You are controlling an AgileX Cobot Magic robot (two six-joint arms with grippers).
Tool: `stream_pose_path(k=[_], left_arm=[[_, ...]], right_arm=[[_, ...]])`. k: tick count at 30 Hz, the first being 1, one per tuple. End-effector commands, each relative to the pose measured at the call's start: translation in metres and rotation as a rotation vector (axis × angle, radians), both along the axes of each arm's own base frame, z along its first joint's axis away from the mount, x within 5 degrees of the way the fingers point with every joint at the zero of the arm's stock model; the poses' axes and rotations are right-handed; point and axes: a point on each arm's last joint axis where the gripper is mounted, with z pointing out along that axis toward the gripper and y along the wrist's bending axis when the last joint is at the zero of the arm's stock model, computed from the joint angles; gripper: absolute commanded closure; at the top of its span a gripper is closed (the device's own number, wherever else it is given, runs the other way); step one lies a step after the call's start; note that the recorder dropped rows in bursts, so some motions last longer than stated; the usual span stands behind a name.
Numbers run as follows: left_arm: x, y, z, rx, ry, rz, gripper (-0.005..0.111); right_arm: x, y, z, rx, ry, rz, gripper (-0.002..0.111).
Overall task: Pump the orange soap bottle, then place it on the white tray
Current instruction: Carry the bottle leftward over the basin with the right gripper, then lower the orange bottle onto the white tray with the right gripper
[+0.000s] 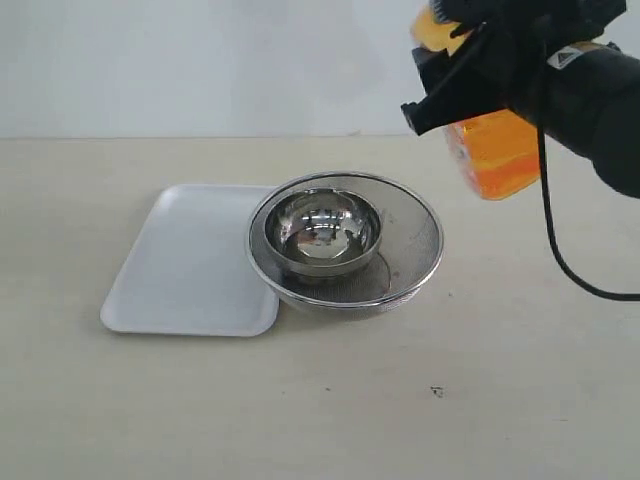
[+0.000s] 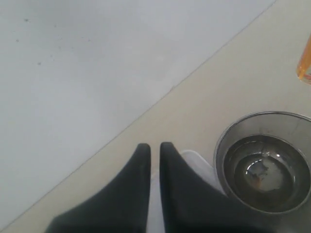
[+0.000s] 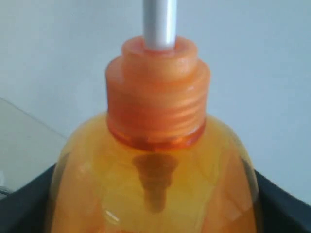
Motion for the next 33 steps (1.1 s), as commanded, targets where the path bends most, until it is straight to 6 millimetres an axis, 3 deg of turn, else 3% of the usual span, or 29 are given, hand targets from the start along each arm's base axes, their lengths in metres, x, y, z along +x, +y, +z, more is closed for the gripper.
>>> stream_pose_path(k=[1, 5, 9, 13, 20, 26, 33], left_arm=[[-0.015, 0.021, -0.016, -0.039, -0.059, 0.101, 0.102], [-0.034, 0.045, -0.033, -0.201, -0.122, 0.248, 0.102], [-0.039, 0.069, -0.050, -0.231, -0.200, 0.391, 0.102], [-0.046, 0.103, -0.050, -0.282, -0.285, 0.560, 0.102], [-0.047, 0.129, -0.046, -0.266, -0.353, 0.664, 0.102], [-0.047, 0.129, -0.048, -0.265, -0.345, 0.665, 0.102], [-0.047, 0.127, -0.050, -0.266, -0.318, 0.653, 0.102]], right_arm=[[-0.004, 0.021, 0.039, 0.059, -0.096, 0.101, 0.108], [-0.013, 0.067, 0.070, 0.162, -0.151, 0.231, 0.108], [-0.003, 0.116, 0.076, 0.220, -0.124, 0.367, 0.108], [0.017, 0.155, 0.071, 0.359, -0.068, 0.426, 0.108], [0.043, 0.191, 0.044, 0.442, 0.038, 0.447, 0.108], [0.053, 0.217, 0.010, 0.434, 0.100, 0.459, 0.108], [0.058, 0.226, -0.024, 0.392, 0.165, 0.450, 0.108]])
